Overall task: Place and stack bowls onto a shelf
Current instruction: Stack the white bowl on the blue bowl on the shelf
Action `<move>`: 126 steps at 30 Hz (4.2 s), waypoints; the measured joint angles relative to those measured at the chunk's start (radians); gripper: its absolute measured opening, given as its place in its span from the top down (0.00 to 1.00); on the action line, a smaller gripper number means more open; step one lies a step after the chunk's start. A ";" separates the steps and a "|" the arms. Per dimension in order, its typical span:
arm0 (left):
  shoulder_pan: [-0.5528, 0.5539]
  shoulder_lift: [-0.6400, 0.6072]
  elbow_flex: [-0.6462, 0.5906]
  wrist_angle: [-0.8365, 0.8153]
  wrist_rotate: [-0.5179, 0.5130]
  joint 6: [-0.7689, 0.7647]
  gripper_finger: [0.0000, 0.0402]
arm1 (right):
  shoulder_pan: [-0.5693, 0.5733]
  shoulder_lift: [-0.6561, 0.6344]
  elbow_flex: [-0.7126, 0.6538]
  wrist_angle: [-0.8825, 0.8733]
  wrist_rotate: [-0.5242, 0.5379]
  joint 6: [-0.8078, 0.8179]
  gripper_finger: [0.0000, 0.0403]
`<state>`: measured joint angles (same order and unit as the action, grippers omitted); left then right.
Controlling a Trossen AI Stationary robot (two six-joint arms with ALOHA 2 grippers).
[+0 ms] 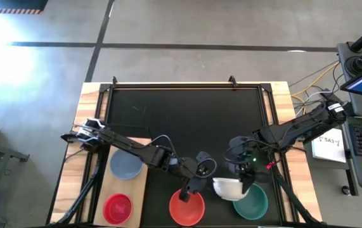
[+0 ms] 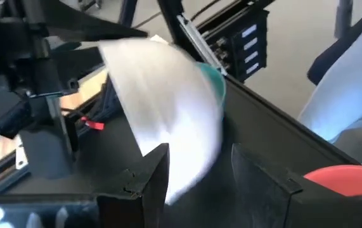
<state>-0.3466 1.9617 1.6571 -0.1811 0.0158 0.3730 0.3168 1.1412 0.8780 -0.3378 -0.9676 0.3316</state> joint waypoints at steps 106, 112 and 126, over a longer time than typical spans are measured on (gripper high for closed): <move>0.123 0.045 0.115 -0.412 0.118 -0.509 1.00 | -0.069 -0.001 0.568 -0.873 0.983 -0.279 0.51; 0.104 0.042 0.244 -0.743 0.066 -0.724 1.00 | -0.069 -0.001 0.563 -0.940 1.022 -0.253 0.51; -0.068 0.033 0.437 -1.383 -0.134 -1.197 1.00 | -0.069 0.000 0.557 -0.943 1.023 -0.264 0.51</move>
<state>-0.4151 1.9948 2.0937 -1.5643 -0.1185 -0.8244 0.2478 1.1408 1.4351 -1.2808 0.0551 0.0673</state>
